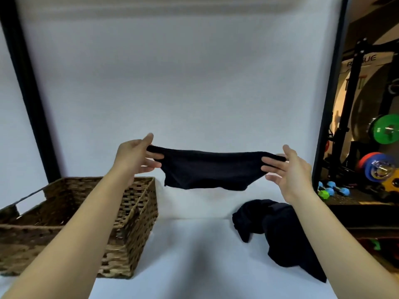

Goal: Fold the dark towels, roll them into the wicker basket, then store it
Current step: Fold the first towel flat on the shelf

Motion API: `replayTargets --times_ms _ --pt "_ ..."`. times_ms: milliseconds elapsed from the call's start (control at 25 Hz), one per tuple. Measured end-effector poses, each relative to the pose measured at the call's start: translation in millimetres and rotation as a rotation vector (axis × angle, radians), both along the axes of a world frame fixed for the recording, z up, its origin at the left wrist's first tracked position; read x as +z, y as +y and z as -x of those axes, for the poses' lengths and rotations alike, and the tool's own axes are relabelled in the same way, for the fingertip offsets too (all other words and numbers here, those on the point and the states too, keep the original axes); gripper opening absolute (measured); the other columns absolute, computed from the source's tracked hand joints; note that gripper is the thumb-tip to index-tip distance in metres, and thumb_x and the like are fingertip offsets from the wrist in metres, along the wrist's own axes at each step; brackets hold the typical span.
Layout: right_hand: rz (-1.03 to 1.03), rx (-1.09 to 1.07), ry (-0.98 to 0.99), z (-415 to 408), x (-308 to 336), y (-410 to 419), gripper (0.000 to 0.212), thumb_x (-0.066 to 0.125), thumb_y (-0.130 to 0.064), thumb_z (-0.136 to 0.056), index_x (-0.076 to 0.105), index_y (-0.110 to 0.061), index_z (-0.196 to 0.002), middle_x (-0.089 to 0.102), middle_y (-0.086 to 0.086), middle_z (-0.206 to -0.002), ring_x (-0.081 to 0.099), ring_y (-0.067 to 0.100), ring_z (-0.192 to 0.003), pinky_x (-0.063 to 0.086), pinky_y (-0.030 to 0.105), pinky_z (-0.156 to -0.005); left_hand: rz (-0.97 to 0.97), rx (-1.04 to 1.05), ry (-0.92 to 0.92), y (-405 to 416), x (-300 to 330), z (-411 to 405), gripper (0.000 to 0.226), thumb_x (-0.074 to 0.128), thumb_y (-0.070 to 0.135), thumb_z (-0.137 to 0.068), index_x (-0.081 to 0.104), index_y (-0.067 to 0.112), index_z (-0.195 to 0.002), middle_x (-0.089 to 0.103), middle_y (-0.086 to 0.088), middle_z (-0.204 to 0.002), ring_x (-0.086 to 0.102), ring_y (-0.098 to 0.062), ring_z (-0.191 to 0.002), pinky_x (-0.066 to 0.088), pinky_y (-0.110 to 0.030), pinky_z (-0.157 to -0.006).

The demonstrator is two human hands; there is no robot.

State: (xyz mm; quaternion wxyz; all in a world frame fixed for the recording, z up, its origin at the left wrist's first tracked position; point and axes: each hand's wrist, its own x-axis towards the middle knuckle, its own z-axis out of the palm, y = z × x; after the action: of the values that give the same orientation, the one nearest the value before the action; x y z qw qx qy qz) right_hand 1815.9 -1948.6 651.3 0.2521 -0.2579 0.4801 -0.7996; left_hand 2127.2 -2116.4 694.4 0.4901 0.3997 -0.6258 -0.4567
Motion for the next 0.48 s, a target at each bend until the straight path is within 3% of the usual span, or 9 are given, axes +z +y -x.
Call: replayTargets --times_ms 80,200,320,400,480 --pt "-0.214 0.009 0.025 2 -38 2 0.024 0.06 -0.033 -0.099 0.057 -0.01 -0.104 0.077 0.016 -0.084 0.069 0.027 -0.064 0.051 0.032 -0.053 -0.061 0.015 -0.137 4 -38 0 0.037 0.061 0.034 -0.1 0.064 -0.001 -0.11 0.078 -0.011 -0.081 0.074 -0.027 -0.065 0.056 -0.032 -0.06" --pt "-0.514 0.048 0.079 3 -108 23 0.019 0.062 -0.02 -0.098 0.058 -0.002 -0.103 0.075 0.02 -0.078 0.062 0.025 -0.053 0.047 0.028 -0.044 -0.172 -0.028 -0.317 26 -114 -8 0.019 0.06 0.021 -0.101 0.069 0.005 -0.104 0.077 -0.01 -0.079 0.075 -0.027 -0.065 0.059 -0.035 -0.061" --pt "-0.768 0.185 0.15 -12 -169 57 0.012 0.059 -0.008 -0.099 0.056 0.002 -0.102 0.073 0.023 -0.075 0.058 0.027 -0.05 0.045 0.029 -0.044 -0.323 -0.07 -0.43 52 -190 -26 0.018 0.059 0.017 -0.102 0.069 0.001 -0.103 0.076 -0.013 -0.084 0.075 -0.026 -0.062 0.055 -0.027 -0.05" --pt "-0.893 0.25 0.179 -21 -198 70 0.009 0.057 -0.005 -0.099 0.052 -0.002 -0.105 0.072 0.024 -0.071 0.056 0.026 -0.046 0.04 0.028 -0.044 -0.418 -0.039 -0.455 65 -229 -41 0.018 0.061 0.015 -0.1 0.069 -0.002 -0.101 0.075 -0.014 -0.082 0.074 -0.028 -0.063 0.061 -0.036 -0.062" --pt "-0.938 0.233 0.197 -22 -211 73 0.021 0.057 -0.006 -0.098 0.047 -0.008 -0.116 0.071 0.025 -0.072 0.053 0.025 -0.042 0.039 0.026 -0.042 -0.419 -0.002 -0.443 73 -249 -54 0.015 0.062 0.015 -0.099 0.07 0.002 -0.099 0.075 -0.014 -0.079 0.072 -0.03 -0.064 0.063 -0.04 -0.065"
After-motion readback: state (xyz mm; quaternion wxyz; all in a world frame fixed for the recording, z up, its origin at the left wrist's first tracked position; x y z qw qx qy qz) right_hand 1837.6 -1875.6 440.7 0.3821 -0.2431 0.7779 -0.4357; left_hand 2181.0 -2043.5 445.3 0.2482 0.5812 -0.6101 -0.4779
